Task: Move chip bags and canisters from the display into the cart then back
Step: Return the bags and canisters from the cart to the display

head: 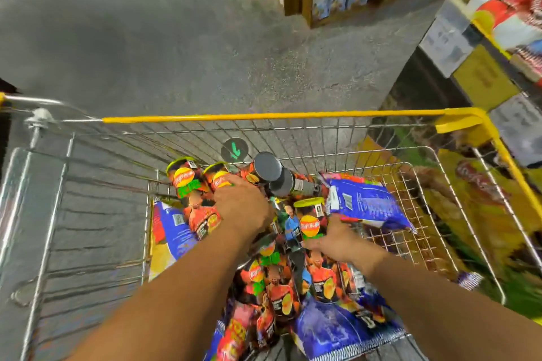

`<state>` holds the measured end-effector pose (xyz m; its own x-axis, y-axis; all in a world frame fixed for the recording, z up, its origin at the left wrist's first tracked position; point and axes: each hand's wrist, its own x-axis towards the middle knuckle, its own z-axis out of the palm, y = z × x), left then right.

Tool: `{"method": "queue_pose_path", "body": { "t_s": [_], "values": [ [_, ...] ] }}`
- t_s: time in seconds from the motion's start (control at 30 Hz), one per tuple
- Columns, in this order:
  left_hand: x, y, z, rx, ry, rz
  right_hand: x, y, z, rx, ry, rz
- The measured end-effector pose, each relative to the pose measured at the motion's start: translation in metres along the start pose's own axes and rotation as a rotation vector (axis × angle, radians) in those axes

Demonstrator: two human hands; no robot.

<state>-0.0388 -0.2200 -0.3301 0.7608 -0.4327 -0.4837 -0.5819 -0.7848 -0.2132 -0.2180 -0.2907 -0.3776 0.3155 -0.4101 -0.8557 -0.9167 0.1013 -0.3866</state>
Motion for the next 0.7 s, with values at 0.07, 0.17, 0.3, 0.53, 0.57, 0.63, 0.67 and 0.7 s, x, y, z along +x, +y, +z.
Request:
{"method": "queue_pose_path", "body": {
  "t_s": [0.07,0.17,0.3,0.53,0.57,0.63,0.67,0.7],
  "values": [
    [0.008,0.003,-0.001,0.010,-0.006,-0.044,0.006,0.002,0.011,0.016,0.046,0.013],
    [0.013,-0.001,-0.008,0.103,-0.043,-0.019,0.008,0.002,0.017,-0.052,0.110,-0.016],
    [0.013,-0.007,-0.005,0.069,-0.054,0.003,0.000,-0.005,0.007,0.163,0.104,-0.107],
    [-0.004,0.003,0.020,-0.219,-0.096,-0.213,-0.022,-0.025,-0.003,0.331,-0.120,-0.242],
    [-0.007,0.005,0.014,-0.332,-0.115,-0.275,-0.019,-0.022,-0.002,0.341,-0.116,-0.256],
    [-0.013,0.005,-0.001,-0.527,-0.176,-0.357,-0.027,-0.025,-0.006,0.370,-0.106,-0.263],
    [-0.014,0.005,-0.003,-0.595,-0.224,-0.350,-0.034,-0.027,-0.011,0.399,-0.098,-0.270],
    [-0.017,0.004,-0.004,-0.659,-0.249,-0.327,-0.038,-0.027,-0.015,0.425,-0.088,-0.275]
  ]
}}
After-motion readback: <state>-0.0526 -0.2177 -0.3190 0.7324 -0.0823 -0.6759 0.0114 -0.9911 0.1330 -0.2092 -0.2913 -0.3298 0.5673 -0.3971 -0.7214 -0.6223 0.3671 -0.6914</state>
